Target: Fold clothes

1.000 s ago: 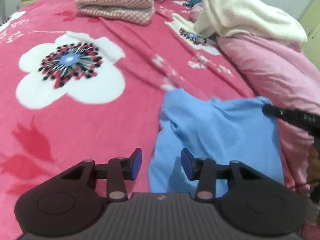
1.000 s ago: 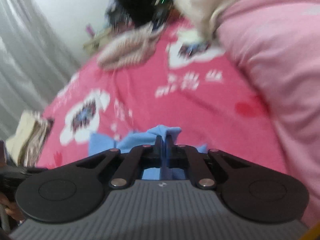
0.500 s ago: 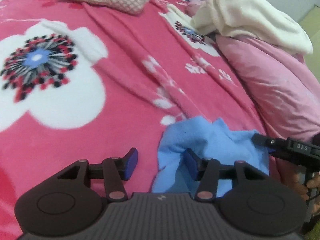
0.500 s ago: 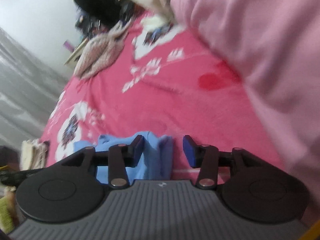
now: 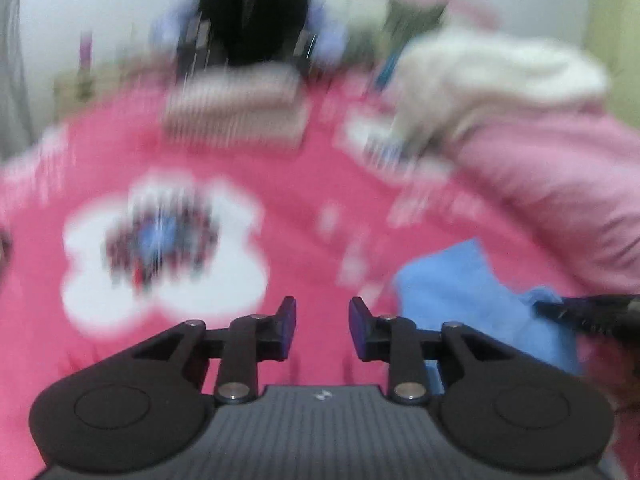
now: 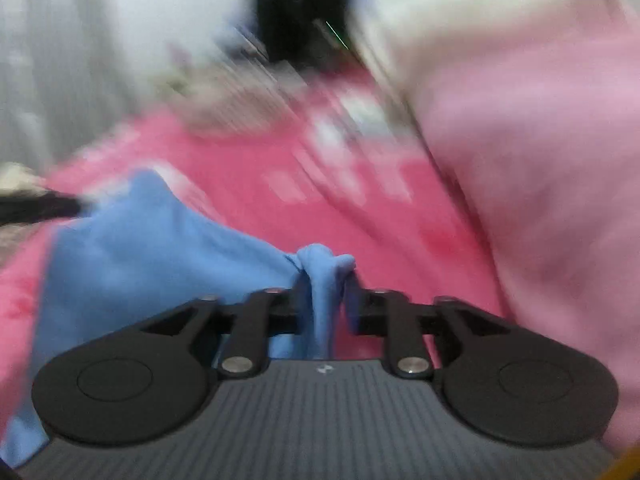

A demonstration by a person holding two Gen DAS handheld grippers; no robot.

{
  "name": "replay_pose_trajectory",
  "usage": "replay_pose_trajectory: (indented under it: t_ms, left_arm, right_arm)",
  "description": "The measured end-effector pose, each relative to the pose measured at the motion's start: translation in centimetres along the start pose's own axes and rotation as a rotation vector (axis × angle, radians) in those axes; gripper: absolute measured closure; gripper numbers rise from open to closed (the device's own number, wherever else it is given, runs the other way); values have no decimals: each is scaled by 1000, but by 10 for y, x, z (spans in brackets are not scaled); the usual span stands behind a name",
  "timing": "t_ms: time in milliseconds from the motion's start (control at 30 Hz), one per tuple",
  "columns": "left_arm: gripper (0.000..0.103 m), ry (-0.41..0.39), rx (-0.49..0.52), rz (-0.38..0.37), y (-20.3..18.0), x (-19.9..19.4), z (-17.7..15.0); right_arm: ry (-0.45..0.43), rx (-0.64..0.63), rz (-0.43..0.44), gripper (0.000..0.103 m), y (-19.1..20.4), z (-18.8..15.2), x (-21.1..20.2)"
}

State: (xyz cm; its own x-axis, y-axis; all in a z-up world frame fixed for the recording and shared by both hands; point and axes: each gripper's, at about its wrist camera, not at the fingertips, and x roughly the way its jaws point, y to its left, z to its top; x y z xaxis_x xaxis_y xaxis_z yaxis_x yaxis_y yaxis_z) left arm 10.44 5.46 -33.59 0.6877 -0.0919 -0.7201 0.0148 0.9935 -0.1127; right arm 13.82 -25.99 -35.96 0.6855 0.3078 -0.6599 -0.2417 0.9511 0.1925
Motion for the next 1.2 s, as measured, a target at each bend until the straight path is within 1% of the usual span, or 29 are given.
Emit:
replay_pose_trajectory:
  t_ms: [33, 67, 100, 133, 167, 200, 233, 267, 333, 400, 433, 467, 500, 533, 567, 600, 667, 700, 800, 833, 867, 900, 933, 967, 1000, 1033, 1067, 1167, 1200]
  left_arm:
    - [75, 49, -36, 5, 8, 9, -2]
    - [75, 66, -82, -11, 16, 11, -3]
    - [75, 79, -124, -29, 23, 12, -3]
    - [72, 79, -153, -54, 28, 10, -3]
    - [66, 86, -170, -82, 31, 9, -1]
    - [64, 96, -184, -109, 33, 9, 0]
    - [64, 111, -189, -134, 33, 12, 2]
    - [60, 128, -191, -158, 32, 16, 4]
    - [59, 168, -169, -202, 25, 27, 9]
    - [58, 178, -121, -227, 14, 37, 12]
    - [58, 181, -91, -225, 8, 41, 11]
    - [59, 173, -56, -213, 1, 43, 10]
    - [61, 163, -20, -198, -5, 45, 8]
    - [73, 146, 18, -174, -12, 46, 6]
    - [90, 135, 51, -155, -18, 45, 5]
    - [99, 121, 70, -149, -21, 43, 5]
    - [101, 74, 62, -145, -24, 30, 7]
    - [101, 28, 78, -139, -27, 18, 7]
    - [101, -97, 206, -141, -45, -21, 4]
    - [101, -113, 238, -137, -50, -27, 1]
    - [100, -123, 267, -133, -54, -31, -2]
    - [98, -102, 280, -127, -56, -29, -4]
    - [89, -54, 282, -112, -55, -21, -7]
    - [78, 9, 269, -90, -49, -11, -9]
    - [74, 65, 248, -65, -43, -3, -11]
    - [70, 93, 201, -30, -33, 0, -13]
    - [66, 99, 144, -8, -20, -3, -15]
    - [61, 119, -30, 14, 13, -27, -22]
    - [61, 133, -81, 5, 21, -38, -26]
  right_arm:
    - [27, 102, 25, 76, -15, 0, 5]
    - [3, 201, 60, 74, -27, 2, 1]
    - [-15, 257, 56, 66, -33, 7, -5]
    - [-33, 271, 29, 61, -36, 12, -12]
    - [-58, 269, 8, 57, -35, 16, -20]
    - [-81, 267, 16, 57, -35, 21, -27]
    - [-79, 271, 51, 57, -35, 25, -28]
    - [-74, 268, 87, 57, -34, 30, -28]
    - [-42, 210, 171, 57, -20, 45, -19]
    - [-4, 118, 260, 57, 2, 61, -6]
    - [24, 66, 300, 57, 16, 68, 2]
    - [50, 12, 334, 57, 31, 75, 11]
    - [67, -42, 344, 57, 46, 80, 19]
    - [71, -91, 339, 57, 58, 84, 25]
    - [65, -131, 323, 57, 68, 87, 27]
    - [57, -163, 308, 57, 77, 90, 26]
    - [44, -140, 286, 57, 77, 94, 18]
    - [52, -102, 283, 57, 73, 95, 11]
    - [81, 4, 269, 57, 61, 94, -10]
    - [92, 23, 252, 57, 58, 91, -14]
    - [103, 44, 227, 57, 53, 87, -19]
    - [109, 68, 200, 57, 48, 83, -25]
    - [112, 104, 189, 57, 42, 77, -33]
    - [114, 141, 178, 57, 36, 71, -41]
    - [116, 178, 174, 57, 30, 64, -50]
    - [112, 217, 194, 57, 26, 56, -61]
    - [108, 242, 211, 57, 23, 48, -73]
    - [116, 236, 223, 55, 20, 22, -103]
    - [126, 235, 229, 55, 19, 14, -112]
